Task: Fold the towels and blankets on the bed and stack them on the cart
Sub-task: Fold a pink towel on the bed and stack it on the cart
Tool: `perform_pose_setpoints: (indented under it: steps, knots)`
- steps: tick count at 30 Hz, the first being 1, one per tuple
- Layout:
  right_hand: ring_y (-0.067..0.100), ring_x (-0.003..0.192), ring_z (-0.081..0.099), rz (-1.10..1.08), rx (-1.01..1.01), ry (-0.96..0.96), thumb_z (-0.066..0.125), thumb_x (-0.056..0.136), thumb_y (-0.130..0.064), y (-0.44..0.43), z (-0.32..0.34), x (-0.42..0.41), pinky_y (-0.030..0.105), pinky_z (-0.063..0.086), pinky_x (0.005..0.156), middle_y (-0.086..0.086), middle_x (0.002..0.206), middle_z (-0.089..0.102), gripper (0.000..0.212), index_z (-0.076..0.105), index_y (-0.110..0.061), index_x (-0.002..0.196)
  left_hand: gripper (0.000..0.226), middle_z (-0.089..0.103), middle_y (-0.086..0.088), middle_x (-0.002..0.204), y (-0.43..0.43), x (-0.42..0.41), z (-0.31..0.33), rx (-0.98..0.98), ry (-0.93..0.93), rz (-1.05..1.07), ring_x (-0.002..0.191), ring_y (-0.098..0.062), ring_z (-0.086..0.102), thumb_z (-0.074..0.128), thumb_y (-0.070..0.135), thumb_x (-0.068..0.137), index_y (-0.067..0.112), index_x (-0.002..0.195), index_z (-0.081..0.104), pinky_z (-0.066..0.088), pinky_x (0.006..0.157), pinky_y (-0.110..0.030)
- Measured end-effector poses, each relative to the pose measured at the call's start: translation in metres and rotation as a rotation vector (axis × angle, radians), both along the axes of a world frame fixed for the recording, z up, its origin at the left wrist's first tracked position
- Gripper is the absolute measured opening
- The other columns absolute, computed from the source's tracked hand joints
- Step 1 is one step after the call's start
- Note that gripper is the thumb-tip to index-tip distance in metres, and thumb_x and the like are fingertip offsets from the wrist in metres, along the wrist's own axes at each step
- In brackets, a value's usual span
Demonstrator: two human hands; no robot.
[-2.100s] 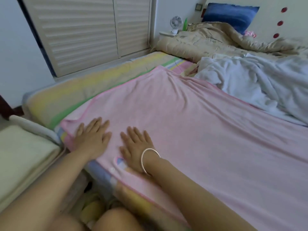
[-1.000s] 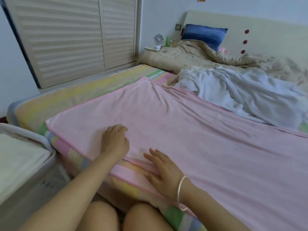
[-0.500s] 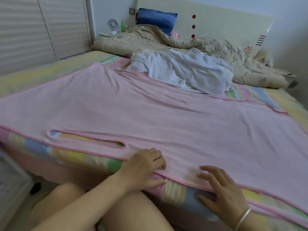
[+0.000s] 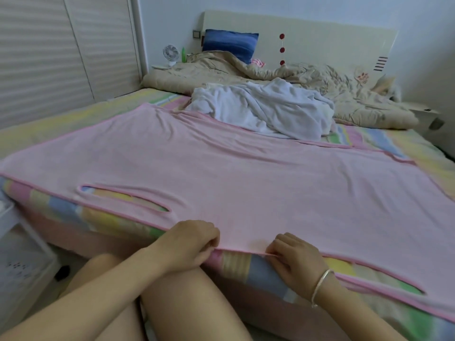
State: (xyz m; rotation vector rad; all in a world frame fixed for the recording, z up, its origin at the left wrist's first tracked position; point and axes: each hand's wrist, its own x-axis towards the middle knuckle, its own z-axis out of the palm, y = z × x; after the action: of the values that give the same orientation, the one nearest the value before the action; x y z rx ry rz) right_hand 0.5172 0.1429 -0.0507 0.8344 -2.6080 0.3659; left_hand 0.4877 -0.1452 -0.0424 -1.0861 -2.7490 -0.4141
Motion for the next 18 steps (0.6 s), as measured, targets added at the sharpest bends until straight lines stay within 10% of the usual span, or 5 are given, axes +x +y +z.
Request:
perform_pose_setpoints:
  steps: [8,11,15,18]
  knots:
    - [0.000,0.066,0.054,-0.044,-0.012,-0.439,0.041,0.074,-0.067,0.000,0.021,-0.010,0.023,0.049,0.067,-0.017,0.071,0.061,0.047,0.069,-0.030,0.086,0.013,0.064,0.018,0.075,0.008,-0.010,0.019,-0.013,-0.319,0.133,0.071,0.001,0.058,0.058,0.044,0.080,0.032,0.079,0.063,0.050,0.072,-0.024]
    - [-0.002,0.094,0.056,-0.094,-0.130,-0.362,0.047,0.087,-0.059,-0.002,0.029,-0.045,0.025,0.048,0.087,-0.019,0.101,0.064,0.037,0.069,-0.034,0.102,0.018,0.064,0.018,0.079,0.019,-0.039,0.027,0.051,-0.251,0.221,0.074,-0.002,0.059,0.055,0.043,0.087,0.029,0.082,0.066,0.051,0.074,-0.029]
    - [0.016,0.148,0.010,-0.311,0.088,-0.507,0.016,0.084,-0.071,-0.004,0.015,-0.123,0.029,0.009,0.119,-0.004,0.160,0.016,0.080,0.028,-0.028,0.150,0.011,0.061,0.014,0.097,0.036,-0.098,0.033,0.120,-0.190,0.308,0.092,-0.007,0.060,0.054,0.031,0.090,0.031,0.093,0.064,0.049,0.082,-0.031]
    - [0.014,0.148,-0.011,-0.391,0.155,-0.603,0.018,0.100,-0.055,-0.007,-0.003,-0.183,0.035,-0.007,0.120,-0.005,0.161,-0.008,0.062,0.004,-0.028,0.154,0.018,0.059,0.011,0.111,0.049,-0.154,0.027,0.092,-0.209,0.324,0.105,-0.009,0.056,0.052,0.031,0.093,0.029,0.108,0.062,0.045,0.087,-0.028]
